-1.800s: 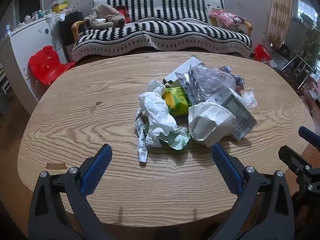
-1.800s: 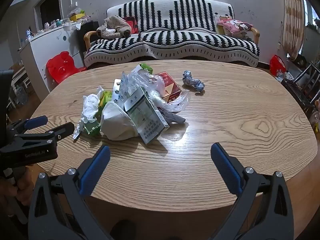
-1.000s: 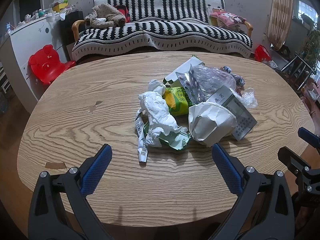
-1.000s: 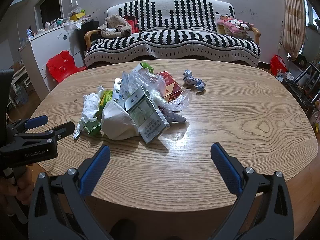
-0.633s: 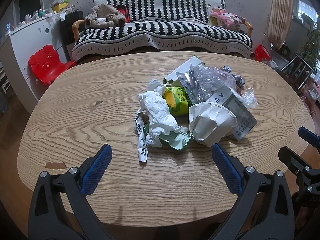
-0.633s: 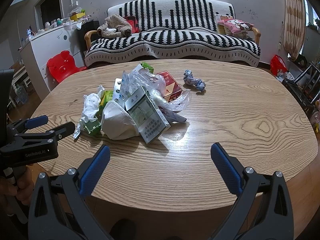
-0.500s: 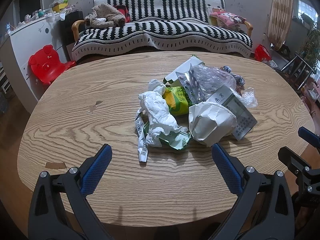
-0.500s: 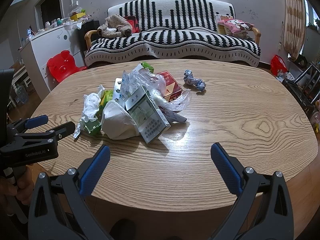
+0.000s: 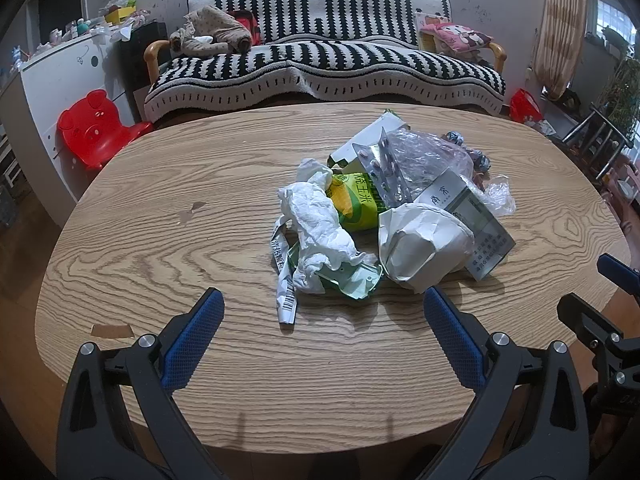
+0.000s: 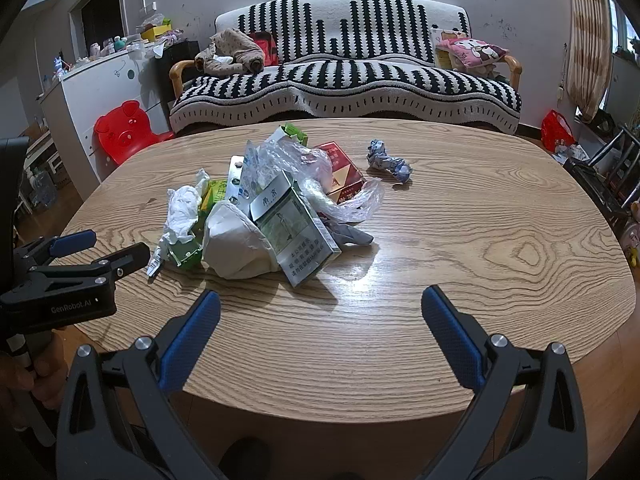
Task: Collect trash
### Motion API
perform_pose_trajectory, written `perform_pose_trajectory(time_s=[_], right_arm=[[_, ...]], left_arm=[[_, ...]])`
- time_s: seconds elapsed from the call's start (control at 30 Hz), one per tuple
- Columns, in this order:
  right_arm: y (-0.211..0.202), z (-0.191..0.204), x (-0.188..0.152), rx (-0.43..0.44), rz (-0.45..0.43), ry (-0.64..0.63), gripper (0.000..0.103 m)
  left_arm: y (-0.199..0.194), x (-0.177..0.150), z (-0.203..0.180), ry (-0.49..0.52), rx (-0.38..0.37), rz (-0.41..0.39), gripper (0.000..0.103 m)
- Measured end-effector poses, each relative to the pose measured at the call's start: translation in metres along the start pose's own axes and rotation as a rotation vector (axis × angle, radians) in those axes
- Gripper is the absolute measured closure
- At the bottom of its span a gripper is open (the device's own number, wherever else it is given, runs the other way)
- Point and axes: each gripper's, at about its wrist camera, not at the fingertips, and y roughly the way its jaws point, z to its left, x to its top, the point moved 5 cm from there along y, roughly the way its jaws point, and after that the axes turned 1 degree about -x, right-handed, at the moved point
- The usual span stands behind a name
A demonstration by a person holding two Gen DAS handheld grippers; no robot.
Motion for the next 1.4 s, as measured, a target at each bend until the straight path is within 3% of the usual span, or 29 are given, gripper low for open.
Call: perform_pose_trajectory(time_s=[0.73,1.0,1.17,1.23,1.4], right_arm=[[0.001,-0.001,-0.001,0.001,0.002,0.001,0.006],[0.012,-0.012,0.0,0.06,0.043,0.046,0.006],[0.039,-0.027,0.007,0.039,0.076,0.031,0.017],[0.054,-0.032,0.005,0.038,0.114,0.029,0.026],[0.084,-0.032,0.0,0.049,0.173,0.007,0.033]], left_arm=[[0.0,-0.002,0.003,-0.001,0.004,0.0,0.006],[0.007,-0.004,0.048,-0.049,-0.002,0.02,0.006],[0.025,-0.018,0.082,-0.038,0.034,0.075,0.006],[0.039,-0.026,0.092,-0.025,0.046,0.116,0.006],[0.058,-0.03,0.089,0.027,0.001,0.153,0.006]])
